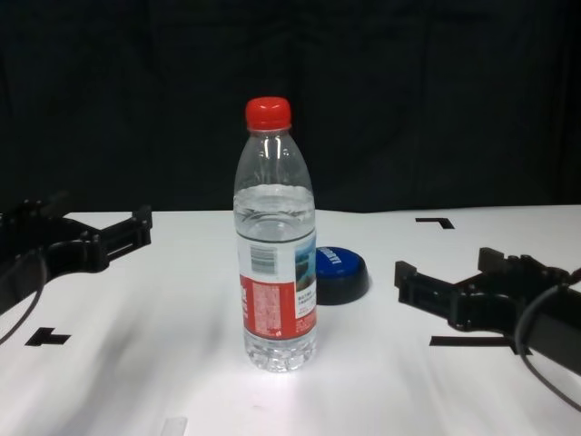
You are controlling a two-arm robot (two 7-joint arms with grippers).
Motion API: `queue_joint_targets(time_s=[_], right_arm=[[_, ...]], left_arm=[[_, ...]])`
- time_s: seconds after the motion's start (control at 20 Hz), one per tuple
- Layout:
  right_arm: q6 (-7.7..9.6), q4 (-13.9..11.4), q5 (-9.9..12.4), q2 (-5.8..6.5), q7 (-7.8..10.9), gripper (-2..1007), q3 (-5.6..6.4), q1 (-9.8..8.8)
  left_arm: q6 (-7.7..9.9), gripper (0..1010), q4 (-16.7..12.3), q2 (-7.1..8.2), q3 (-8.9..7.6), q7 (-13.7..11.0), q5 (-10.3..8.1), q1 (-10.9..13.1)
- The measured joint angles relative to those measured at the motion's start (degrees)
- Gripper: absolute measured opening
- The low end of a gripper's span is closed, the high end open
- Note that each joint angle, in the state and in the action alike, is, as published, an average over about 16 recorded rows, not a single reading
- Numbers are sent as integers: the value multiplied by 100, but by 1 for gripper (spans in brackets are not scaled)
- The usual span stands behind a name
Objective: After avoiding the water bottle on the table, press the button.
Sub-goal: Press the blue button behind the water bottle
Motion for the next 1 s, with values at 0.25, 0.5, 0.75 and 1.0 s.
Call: queue_joint_targets(time_s=[0.25,0.5,0.75,1.0], right_arm=[[0,0,0,0,0,1003,0,0],[0,0,0,0,0,1003,0,0],[0,0,0,0,0,1003,0,0],[0,0,0,0,0,1003,0,0]], left_arm=[[-42,1003,184,24,67,-42,-25,-182],[-81,1003,353,34,131,-75,-49,-348],[-115,1003,509,40,193,-110,-71,-501],[-156,1003,668,45,257,-148,-93,-652]])
